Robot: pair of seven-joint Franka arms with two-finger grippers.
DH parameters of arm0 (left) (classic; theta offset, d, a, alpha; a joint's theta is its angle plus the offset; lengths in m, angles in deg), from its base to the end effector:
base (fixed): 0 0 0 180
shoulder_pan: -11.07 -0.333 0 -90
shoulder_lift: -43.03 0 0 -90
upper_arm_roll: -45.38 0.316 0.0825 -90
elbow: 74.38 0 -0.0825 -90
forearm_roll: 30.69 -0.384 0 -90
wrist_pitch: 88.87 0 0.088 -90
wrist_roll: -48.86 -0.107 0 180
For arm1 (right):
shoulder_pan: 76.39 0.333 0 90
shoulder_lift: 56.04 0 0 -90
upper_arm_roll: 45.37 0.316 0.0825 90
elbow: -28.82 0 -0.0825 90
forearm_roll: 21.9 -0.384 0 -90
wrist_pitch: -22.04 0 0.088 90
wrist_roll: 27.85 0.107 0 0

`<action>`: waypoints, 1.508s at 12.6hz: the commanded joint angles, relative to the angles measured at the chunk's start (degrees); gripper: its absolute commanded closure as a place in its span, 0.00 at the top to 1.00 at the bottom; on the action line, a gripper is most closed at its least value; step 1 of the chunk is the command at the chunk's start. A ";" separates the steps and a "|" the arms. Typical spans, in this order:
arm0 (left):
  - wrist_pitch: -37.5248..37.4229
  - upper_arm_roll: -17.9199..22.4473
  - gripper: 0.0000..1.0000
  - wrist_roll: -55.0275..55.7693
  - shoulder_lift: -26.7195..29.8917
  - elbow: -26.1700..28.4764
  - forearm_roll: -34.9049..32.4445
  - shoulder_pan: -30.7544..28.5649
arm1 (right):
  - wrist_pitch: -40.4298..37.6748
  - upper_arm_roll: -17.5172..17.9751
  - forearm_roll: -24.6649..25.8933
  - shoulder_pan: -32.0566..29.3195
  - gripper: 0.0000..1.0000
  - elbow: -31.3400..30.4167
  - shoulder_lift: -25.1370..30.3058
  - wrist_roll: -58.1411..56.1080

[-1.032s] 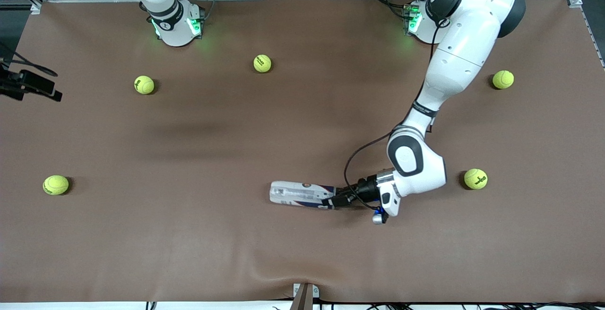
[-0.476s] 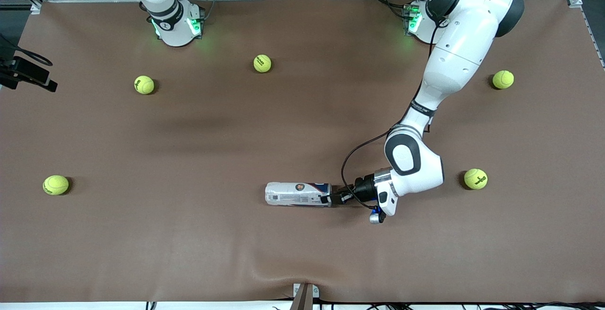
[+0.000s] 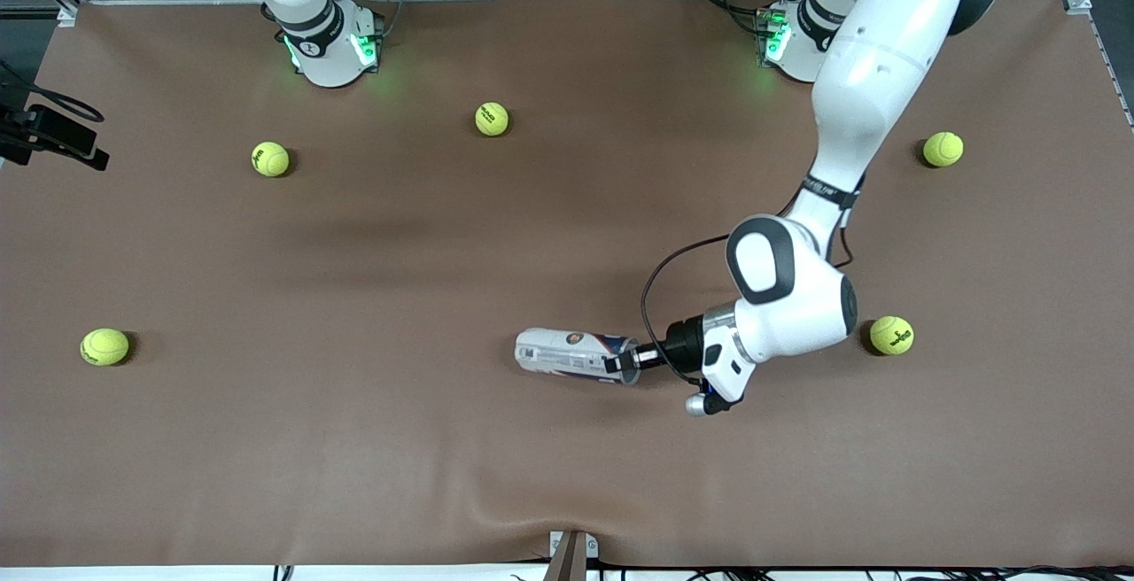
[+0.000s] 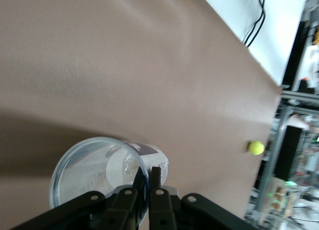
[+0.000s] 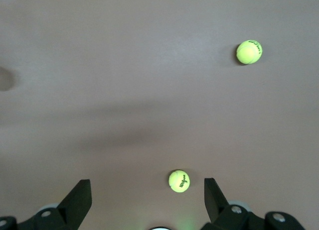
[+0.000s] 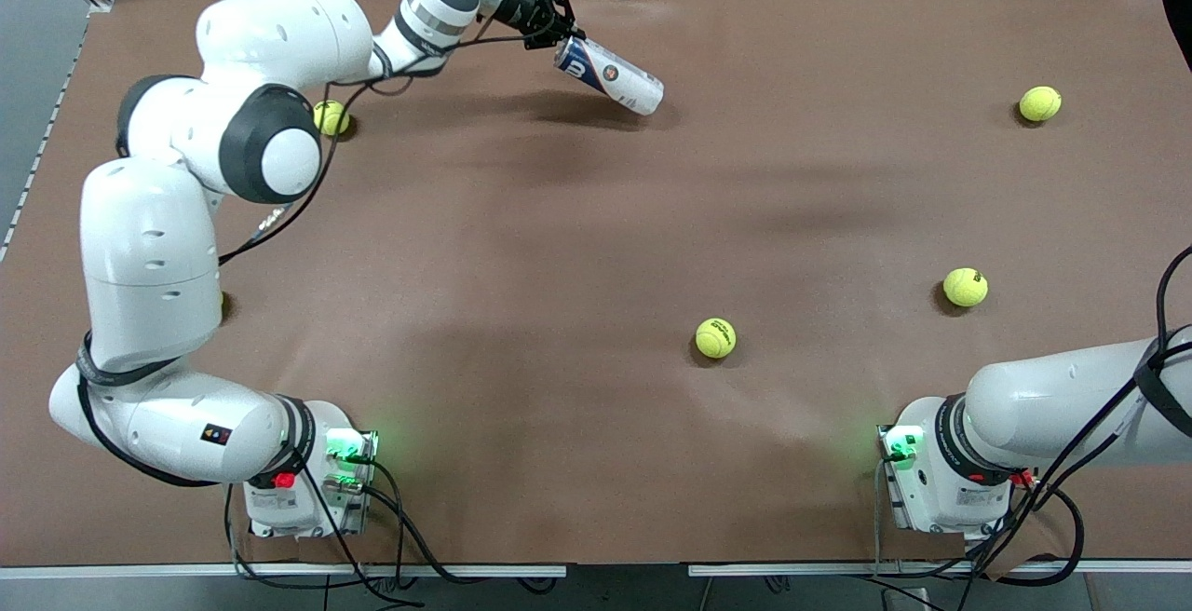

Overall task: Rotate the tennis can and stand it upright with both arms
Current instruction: 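Rotate the can upright with the left gripper and set it down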

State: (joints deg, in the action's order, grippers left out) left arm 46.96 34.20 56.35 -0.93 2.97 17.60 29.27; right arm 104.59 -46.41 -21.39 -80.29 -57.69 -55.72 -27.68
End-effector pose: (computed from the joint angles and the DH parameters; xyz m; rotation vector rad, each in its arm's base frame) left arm 0.6794 -0.3497 0.3046 2.3123 0.2880 -0.0328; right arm 0.5373 -0.0475 0.6449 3.1307 -0.1411 -0.1001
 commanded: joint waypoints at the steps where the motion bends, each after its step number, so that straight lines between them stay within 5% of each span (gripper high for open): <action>1: -0.56 0.63 0.00 11.36 7.38 4.92 -12.28 6.03 | -0.55 -0.01 1.50 0.47 1.00 0.82 0.03 1.15; 5: -0.57 0.89 0.00 32.81 9.76 4.30 -39.34 15.18 | -0.90 0.08 0.72 0.56 1.00 0.82 0.03 0.88; 11: -6.54 0.81 0.00 43.92 11.17 4.30 -64.94 19.59 | -0.82 0.26 0.62 0.65 1.00 0.82 0.03 0.71; 17: -6.63 1.07 0.00 44.46 7.14 4.39 -75.97 22.32 | -0.11 0.08 0.62 0.65 1.00 1.17 -0.06 0.71; 18: -6.63 0.98 0.12 44.46 6.87 4.31 -76.14 22.58 | -0.11 0.17 0.62 0.65 1.00 1.17 -0.06 0.71; 19: -6.54 0.98 0.78 44.54 6.95 4.30 -76.15 22.59 | -0.20 0.08 0.54 0.65 1.00 1.17 -0.06 0.71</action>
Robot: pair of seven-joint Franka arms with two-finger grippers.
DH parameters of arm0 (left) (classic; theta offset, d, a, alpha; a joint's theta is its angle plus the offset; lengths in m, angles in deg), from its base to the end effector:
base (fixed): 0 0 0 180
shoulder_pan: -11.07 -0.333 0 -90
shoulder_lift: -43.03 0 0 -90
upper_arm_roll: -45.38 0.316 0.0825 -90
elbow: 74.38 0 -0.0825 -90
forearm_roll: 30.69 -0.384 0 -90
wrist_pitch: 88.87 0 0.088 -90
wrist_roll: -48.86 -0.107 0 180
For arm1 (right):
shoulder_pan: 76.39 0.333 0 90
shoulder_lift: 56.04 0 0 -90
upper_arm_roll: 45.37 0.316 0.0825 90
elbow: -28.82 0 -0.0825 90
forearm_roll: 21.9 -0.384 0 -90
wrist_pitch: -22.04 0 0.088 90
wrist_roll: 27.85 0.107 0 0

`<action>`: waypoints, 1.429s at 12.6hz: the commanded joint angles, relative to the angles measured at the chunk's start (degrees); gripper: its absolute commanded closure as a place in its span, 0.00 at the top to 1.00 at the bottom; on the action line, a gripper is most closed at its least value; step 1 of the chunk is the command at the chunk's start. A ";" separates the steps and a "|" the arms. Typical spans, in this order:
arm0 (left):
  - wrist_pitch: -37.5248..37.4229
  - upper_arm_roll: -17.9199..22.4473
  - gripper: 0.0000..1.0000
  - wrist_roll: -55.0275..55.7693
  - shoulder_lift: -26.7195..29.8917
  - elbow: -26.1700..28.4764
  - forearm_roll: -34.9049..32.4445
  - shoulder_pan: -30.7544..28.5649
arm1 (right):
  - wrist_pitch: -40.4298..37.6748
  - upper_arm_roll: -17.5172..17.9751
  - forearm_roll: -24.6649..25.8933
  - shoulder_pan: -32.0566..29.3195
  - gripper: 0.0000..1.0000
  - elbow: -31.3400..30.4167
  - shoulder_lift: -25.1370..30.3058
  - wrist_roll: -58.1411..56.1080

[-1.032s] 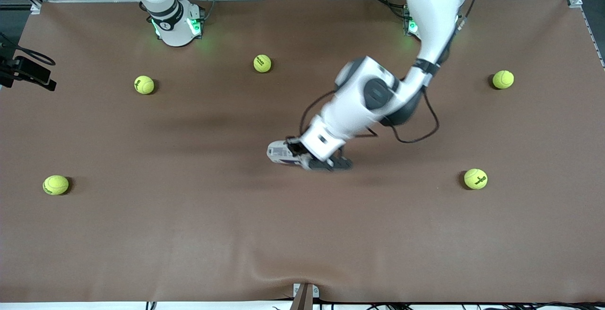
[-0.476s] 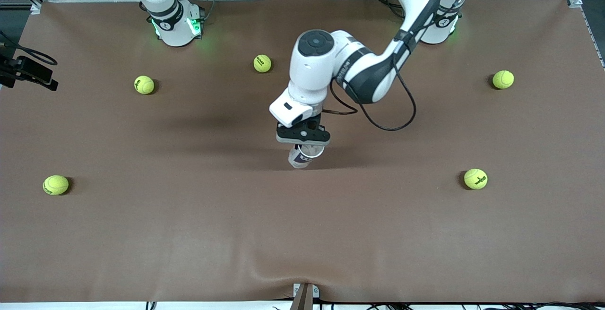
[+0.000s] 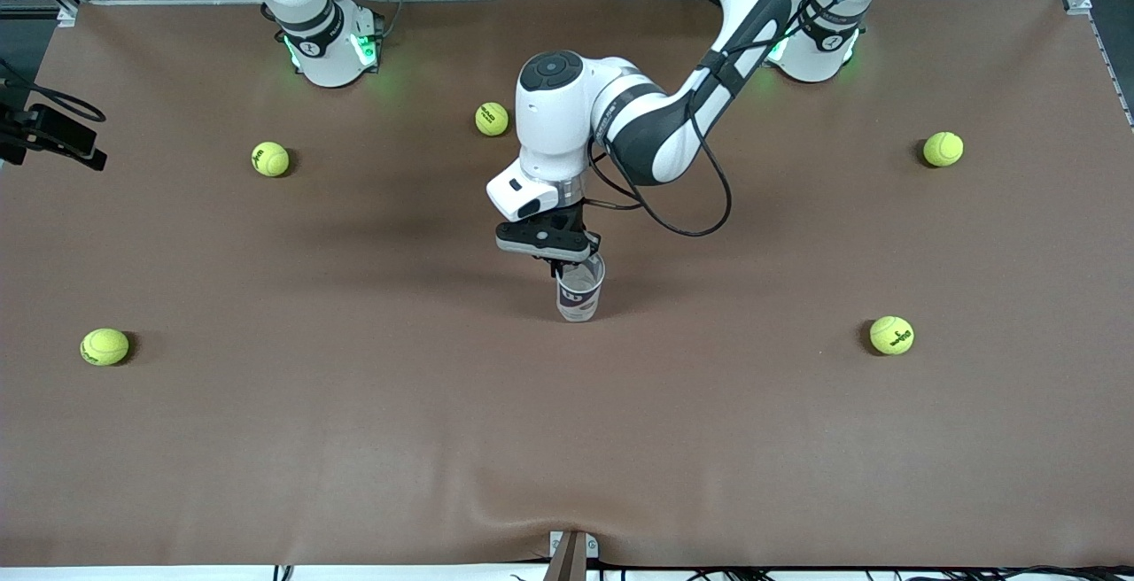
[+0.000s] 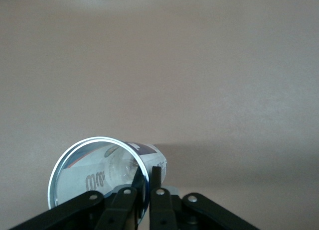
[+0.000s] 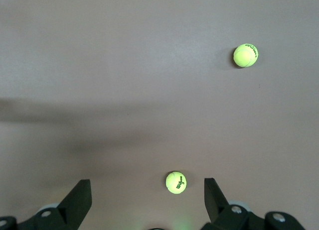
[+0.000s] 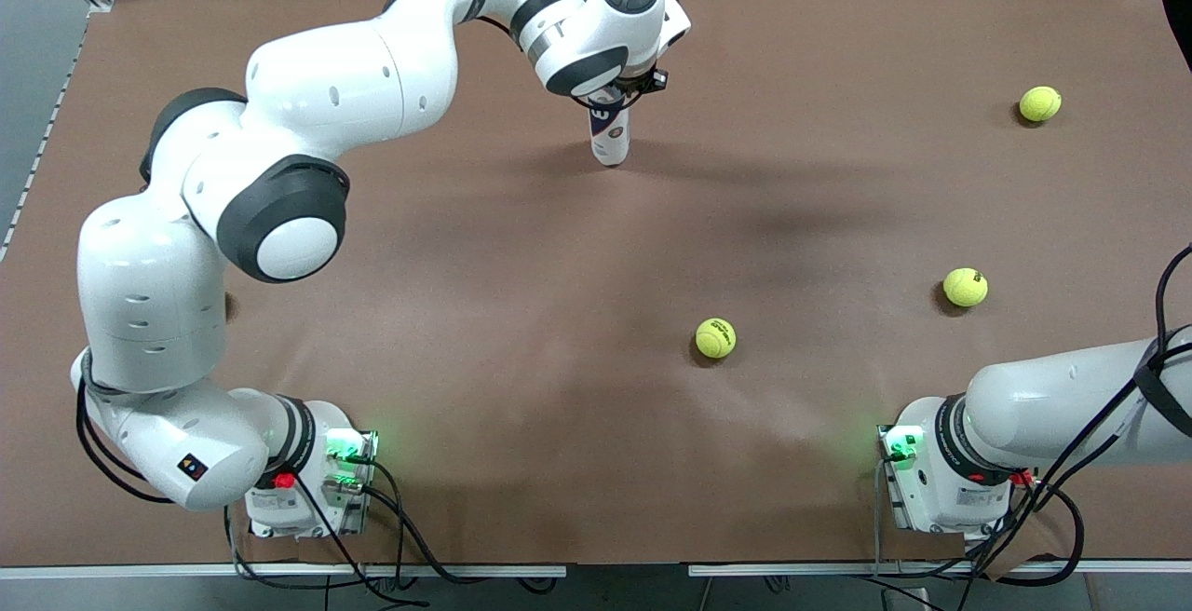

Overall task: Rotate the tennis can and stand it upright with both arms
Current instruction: 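Rotate the can upright with the left gripper and set it down, then open the left gripper and lift it away from the can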

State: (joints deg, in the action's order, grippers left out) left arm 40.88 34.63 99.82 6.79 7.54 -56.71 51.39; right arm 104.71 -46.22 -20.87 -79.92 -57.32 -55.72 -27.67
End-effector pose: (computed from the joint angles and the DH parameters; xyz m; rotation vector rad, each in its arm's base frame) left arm 0.4951 -0.5496 0.3506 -3.0735 0.3218 -0.5410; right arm 0.5379 -0.0433 0.6481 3.1220 -0.1271 -0.0869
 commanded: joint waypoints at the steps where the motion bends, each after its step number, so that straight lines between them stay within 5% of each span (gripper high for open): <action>1: -0.55 0.56 1.00 1.07 -0.50 -0.36 -1.66 0.46 | -0.32 -0.03 0.02 0.29 1.00 0.80 -0.06 0.70; 9: -11.71 0.38 1.00 0.28 6.51 -6.16 1.66 -1.72 | -0.23 -0.20 0.19 0.81 1.00 0.80 -0.15 0.70; 18: -32.87 0.12 1.00 -28.33 22.96 -5.19 19.61 -27.37 | -0.14 -0.20 0.19 1.17 1.00 0.80 -0.15 0.79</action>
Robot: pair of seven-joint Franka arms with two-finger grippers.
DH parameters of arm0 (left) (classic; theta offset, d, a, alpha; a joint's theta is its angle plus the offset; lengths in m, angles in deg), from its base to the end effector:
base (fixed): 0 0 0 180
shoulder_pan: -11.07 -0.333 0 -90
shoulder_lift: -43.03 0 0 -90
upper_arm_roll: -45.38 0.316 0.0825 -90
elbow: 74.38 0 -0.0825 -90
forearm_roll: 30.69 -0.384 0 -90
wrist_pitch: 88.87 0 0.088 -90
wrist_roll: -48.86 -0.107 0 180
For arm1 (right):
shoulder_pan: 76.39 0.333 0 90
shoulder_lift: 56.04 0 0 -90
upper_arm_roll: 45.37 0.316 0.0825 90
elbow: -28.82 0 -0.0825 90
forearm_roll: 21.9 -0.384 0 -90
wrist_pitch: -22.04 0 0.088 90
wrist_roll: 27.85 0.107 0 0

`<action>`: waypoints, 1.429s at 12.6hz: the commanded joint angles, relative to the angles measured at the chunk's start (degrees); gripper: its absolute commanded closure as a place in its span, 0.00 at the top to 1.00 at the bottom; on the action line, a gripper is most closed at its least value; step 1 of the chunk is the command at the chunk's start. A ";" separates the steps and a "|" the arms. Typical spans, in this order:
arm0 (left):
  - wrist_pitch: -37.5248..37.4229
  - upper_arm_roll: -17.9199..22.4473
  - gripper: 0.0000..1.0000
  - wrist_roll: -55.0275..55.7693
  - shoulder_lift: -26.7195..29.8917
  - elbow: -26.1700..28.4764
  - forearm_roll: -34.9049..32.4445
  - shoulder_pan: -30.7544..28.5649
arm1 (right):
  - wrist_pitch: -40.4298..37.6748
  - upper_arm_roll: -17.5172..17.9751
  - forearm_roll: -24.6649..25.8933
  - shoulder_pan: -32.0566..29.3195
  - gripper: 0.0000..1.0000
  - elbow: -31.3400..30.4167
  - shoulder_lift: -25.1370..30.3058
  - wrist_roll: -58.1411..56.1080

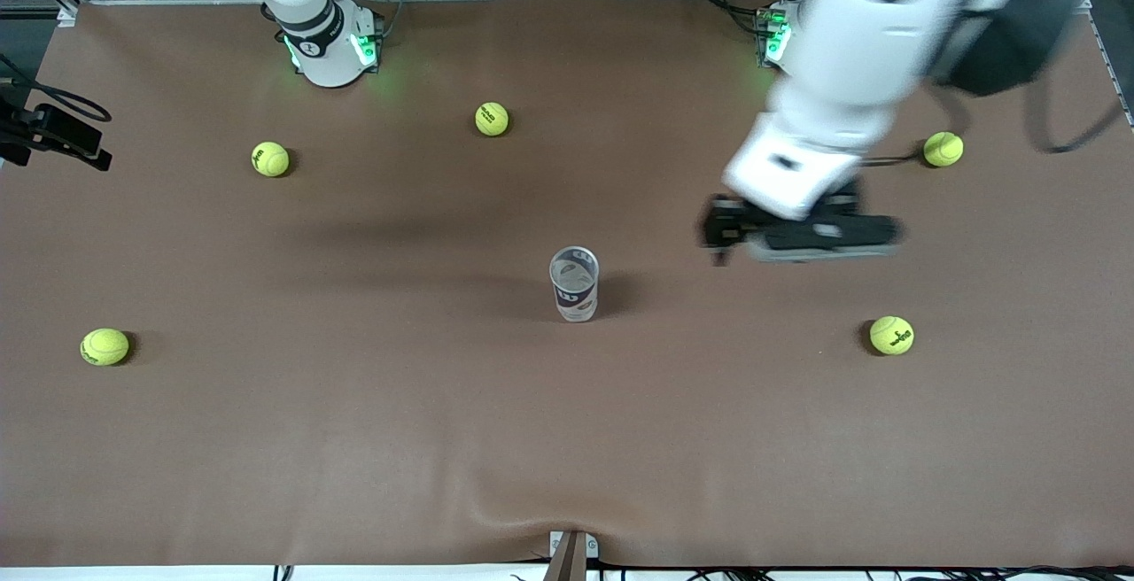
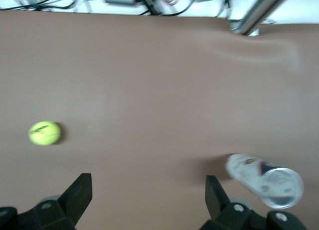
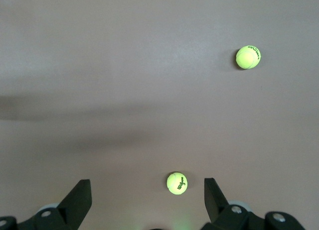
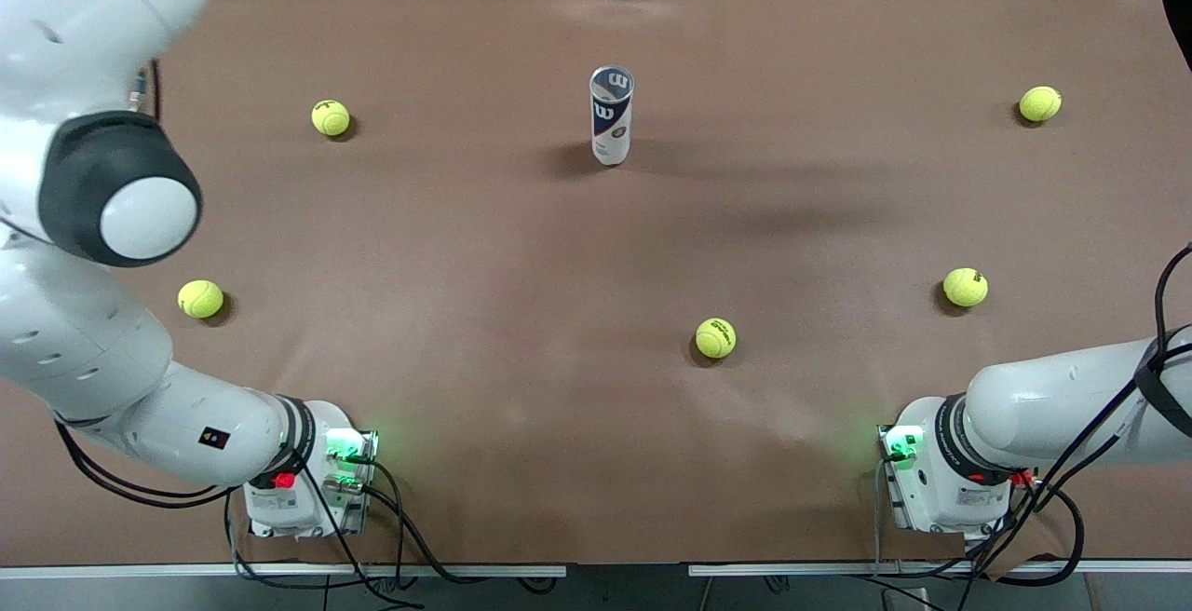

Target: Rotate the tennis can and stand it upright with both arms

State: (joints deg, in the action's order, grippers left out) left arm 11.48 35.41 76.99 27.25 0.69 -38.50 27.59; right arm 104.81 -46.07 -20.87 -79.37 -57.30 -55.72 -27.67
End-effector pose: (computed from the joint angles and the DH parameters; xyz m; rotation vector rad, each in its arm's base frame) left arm 0.5981 -0.2655 0.6030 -3.1252 -0.0406 -0.3002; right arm 0.5386 -0.0368 0.6484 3.1224 -0.1080 -0.0834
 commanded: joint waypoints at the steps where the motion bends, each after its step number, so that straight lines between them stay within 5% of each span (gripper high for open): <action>1: -5.67 -0.66 1.00 -9.20 3.21 1.66 1.40 -5.95 | -0.25 -0.27 0.20 0.61 1.00 0.78 -0.15 0.79; 5: -12.63 -0.57 1.00 -17.57 5.58 2.53 1.31 -13.08 | -0.25 -0.26 0.11 0.70 1.00 0.78 -0.15 0.79; 11: -11.41 -0.31 1.00 -22.94 14.46 15.27 1.57 -19.49 | -0.68 -0.26 0.11 0.70 1.00 0.78 -0.15 0.70; 18: -15.79 -0.13 1.00 -23.30 15.51 14.22 5.33 -20.21 | -0.77 -0.18 0.11 0.88 1.00 0.78 -0.15 0.70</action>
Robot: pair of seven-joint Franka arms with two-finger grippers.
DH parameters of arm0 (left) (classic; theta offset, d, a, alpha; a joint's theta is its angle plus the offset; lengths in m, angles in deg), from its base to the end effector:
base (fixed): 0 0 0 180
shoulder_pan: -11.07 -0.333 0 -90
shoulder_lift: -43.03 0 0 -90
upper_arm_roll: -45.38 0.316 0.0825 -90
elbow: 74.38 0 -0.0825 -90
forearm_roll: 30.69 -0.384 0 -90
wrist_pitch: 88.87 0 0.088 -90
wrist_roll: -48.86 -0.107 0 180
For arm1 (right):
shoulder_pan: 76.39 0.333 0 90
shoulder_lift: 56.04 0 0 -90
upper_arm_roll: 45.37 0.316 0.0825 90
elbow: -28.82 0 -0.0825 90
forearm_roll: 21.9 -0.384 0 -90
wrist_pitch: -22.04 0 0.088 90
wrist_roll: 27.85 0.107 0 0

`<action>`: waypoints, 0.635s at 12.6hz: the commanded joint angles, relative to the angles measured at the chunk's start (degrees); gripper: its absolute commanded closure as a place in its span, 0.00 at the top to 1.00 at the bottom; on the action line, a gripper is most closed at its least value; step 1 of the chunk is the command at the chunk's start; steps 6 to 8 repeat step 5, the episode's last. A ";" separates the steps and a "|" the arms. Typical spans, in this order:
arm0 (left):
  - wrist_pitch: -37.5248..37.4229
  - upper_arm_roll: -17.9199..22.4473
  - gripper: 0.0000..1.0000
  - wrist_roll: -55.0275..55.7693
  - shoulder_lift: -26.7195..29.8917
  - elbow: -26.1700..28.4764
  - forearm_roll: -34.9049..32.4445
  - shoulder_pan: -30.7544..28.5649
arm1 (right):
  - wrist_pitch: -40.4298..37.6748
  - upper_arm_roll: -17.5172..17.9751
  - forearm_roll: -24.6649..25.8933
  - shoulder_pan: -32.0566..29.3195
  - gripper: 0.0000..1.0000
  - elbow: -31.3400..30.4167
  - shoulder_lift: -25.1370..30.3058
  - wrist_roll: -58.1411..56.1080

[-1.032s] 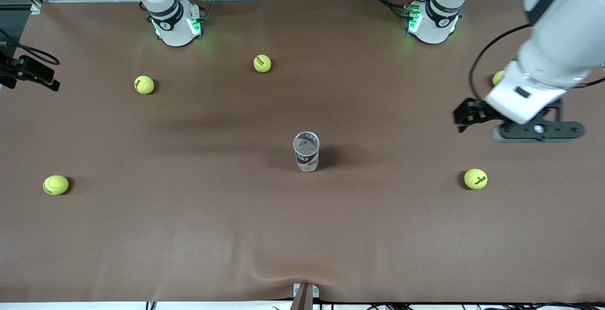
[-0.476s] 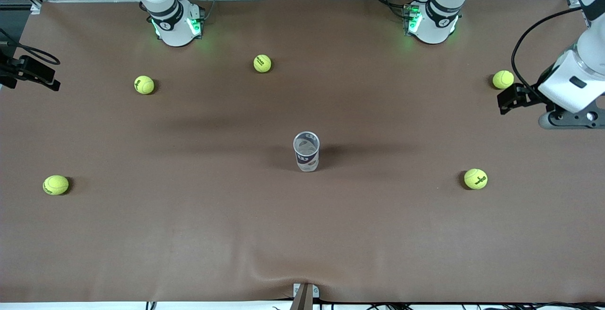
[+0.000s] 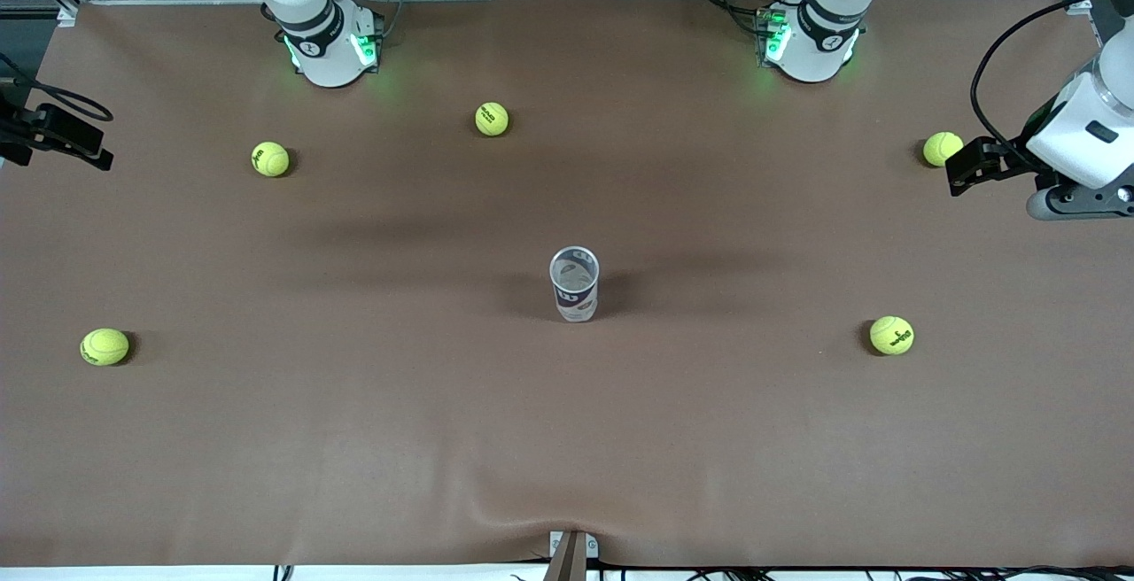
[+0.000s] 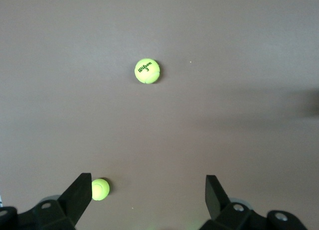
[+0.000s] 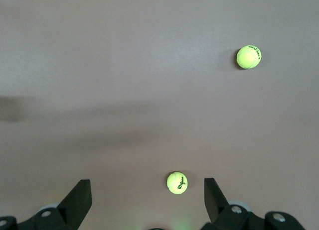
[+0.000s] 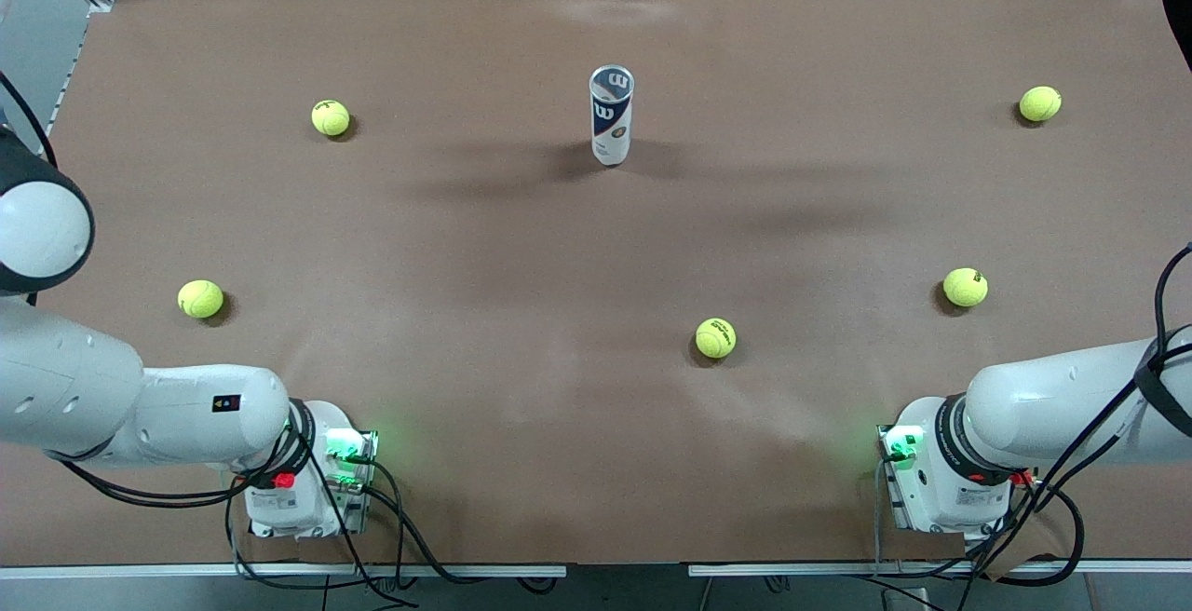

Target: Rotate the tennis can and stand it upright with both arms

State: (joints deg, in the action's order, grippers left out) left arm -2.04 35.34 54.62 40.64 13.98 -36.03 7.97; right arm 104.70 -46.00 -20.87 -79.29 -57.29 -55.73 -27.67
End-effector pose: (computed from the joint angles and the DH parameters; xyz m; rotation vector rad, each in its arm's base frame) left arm 0.5584 -0.0554 0.6107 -3.0473 0.0285 0.0882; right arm 0.5386 -0.0354 0.6482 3.1225 -0.1040 -0.0864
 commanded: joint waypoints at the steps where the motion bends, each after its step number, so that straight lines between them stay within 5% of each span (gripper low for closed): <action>1: -2.36 -0.06 1.00 -0.75 2.56 0.85 3.23 -0.59 | -0.57 -0.25 0.11 1.49 1.00 0.77 -0.14 0.79; 8: -2.80 0.20 1.00 -0.92 1.95 -2.49 3.41 -1.82 | -0.49 -0.33 0.20 1.76 1.00 0.77 -0.14 0.97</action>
